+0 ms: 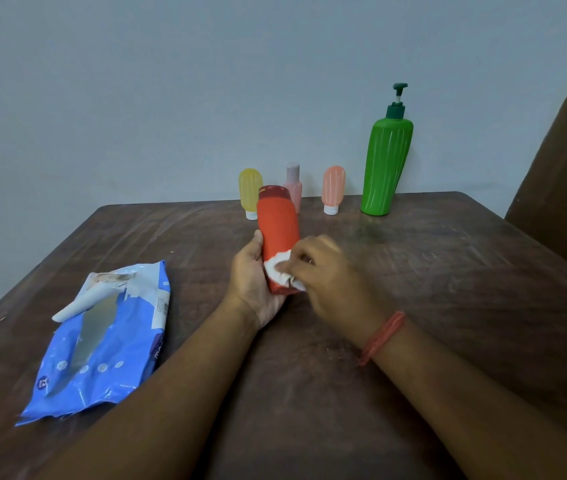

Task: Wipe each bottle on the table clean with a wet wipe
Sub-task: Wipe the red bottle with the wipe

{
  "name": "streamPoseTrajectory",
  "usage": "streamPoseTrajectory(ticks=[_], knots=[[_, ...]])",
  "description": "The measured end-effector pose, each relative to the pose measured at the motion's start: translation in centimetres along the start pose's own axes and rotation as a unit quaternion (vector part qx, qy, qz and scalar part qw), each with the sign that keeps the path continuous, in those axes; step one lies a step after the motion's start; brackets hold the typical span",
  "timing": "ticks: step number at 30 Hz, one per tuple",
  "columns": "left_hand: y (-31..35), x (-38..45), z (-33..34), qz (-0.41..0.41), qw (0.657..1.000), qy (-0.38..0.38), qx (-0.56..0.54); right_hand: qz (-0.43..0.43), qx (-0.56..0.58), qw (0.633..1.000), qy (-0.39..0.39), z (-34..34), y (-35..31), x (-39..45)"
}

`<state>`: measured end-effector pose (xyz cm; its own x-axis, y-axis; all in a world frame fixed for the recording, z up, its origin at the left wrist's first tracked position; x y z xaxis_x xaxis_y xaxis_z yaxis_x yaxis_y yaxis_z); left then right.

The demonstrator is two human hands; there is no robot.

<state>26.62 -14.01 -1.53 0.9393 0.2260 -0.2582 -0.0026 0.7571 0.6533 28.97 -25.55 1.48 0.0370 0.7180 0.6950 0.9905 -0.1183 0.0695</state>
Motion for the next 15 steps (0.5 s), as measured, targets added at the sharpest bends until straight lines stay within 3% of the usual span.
streamPoseTrajectory(ticks=[3,8,15], knots=[[0.1,0.0,-0.1,0.014,0.999,0.015,-0.025,0.074,-0.01,0.997,0.011,-0.5,1.2,-0.2],[0.7,-0.3,-0.3,0.002,0.997,0.019,-0.077,0.022,0.072,0.997,-0.001,-0.4,-0.8,-0.3],[0.3,-0.4,-0.4,-0.014,0.988,0.045,-0.146,-0.028,0.014,0.998,0.045,-0.4,-0.9,-0.1]])
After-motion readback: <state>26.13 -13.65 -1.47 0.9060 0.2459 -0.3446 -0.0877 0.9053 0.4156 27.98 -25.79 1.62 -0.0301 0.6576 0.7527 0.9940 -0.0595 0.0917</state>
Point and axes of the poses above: each hand's wrist, its own x-axis towards the middle knuckle, its own z-axis out of the palm, y = z × x, the point moved 4 cm from there along x, towards the middle knuckle, and after that the axes turned 8 degrees about -z, right-handed, at the moved point
